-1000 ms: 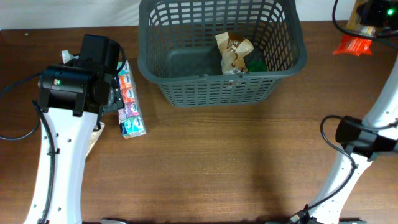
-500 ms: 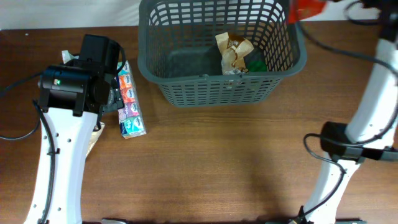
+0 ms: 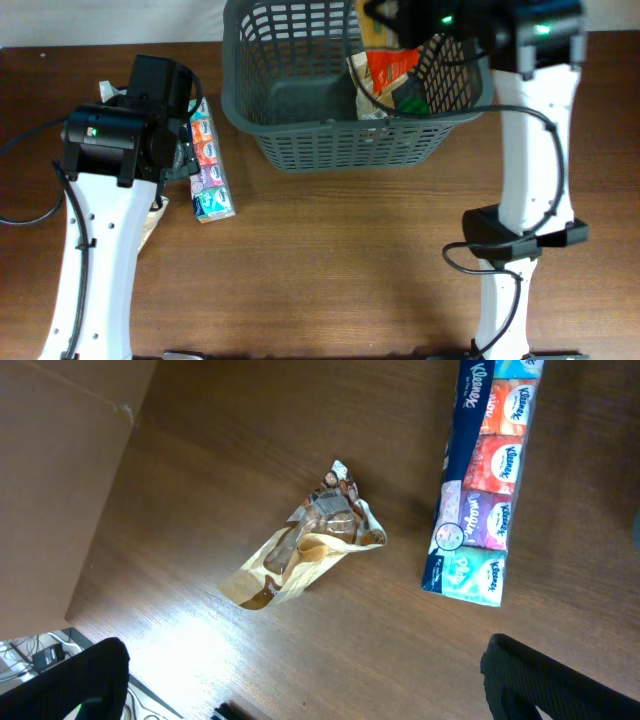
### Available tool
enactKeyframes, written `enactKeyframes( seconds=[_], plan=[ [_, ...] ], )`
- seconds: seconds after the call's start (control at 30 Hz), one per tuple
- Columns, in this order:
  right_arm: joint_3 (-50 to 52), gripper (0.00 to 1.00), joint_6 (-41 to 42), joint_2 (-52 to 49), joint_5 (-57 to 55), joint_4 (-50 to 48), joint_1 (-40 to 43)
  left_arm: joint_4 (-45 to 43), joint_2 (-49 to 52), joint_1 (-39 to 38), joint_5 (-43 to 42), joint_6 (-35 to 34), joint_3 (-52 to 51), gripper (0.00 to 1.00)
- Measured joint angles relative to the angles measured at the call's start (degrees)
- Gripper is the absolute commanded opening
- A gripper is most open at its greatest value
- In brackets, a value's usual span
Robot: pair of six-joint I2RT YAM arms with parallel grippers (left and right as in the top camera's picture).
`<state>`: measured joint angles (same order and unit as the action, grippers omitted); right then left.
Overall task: Pack container
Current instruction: 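Lift the pasta packet and lower it into the basket, then open the right gripper and withdraw it to the right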
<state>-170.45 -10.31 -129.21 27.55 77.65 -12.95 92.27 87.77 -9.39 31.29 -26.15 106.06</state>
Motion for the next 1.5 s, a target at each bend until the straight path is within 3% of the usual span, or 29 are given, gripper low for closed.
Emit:
enactKeyframes(
  seconds=[0.33, 0.67, 0.7, 0.73, 0.77, 0.87, 0.93, 1.03, 1.27, 1.37, 1.5],
  plan=[
    [22.4, 0.04, -5.6, -0.1, -17.9, -4.5, -1.6, -0.1, 0.0, 0.0, 0.0, 0.0, 0.0, 0.99],
    [36.2, 0.05, -9.7, -0.1, -21.1, -9.4, -1.5, -0.1, 0.0, 0.0, 0.0, 0.0, 0.0, 1.00],
    [36.5, 0.11, -9.9, -0.1, -21.1, -9.7, -1.5, -0.1, 0.0, 0.0, 0.0, 0.0, 0.0, 1.00],
    [37.2, 0.27, -10.4, -0.1, -21.1, -10.3, -1.5, -0.1, 0.0, 0.0, 0.0, 0.0, 0.0, 1.00],
    [37.5, 0.51, -10.7, -0.1, -21.1, -10.5, -1.5, -0.1, 0.0, 0.0, 0.0, 0.0, 0.0, 1.00],
    [38.5, 0.61, -11.4, -0.1, -21.5, -10.3, -1.5, -0.1, 0.0, 0.0, 0.0, 0.0, 0.0, 1.00],
    [38.6, 0.79, -11.1, -0.1, -21.5, -10.5, -1.5, -0.1, 0.0, 0.0, 0.0, 0.0, 0.0, 1.00],
    [38.6, 0.87, -11.6, 0.0, -21.7, -10.9, -1.5, -0.1, 0.0, 0.0, 0.0, 0.0, 0.0, 1.00],
    [36.8, 0.89, -11.5, 0.0, -21.7, -10.1, -1.5, -0.1, 0.0, 0.0, 0.0, 0.0, 0.0, 0.99],
    [31.5, 0.90, -10.1, 0.0, -21.7, -8.5, -1.5, -0.1, 0.0, 0.0, 0.0, 0.0, 0.0, 0.99],
    [18.8, 0.98, -7.9, 0.0, -23.7, -4.6, -1.5, -0.1, 0.0, 0.0, 0.0, 0.0, 0.0, 0.99]
  ],
)
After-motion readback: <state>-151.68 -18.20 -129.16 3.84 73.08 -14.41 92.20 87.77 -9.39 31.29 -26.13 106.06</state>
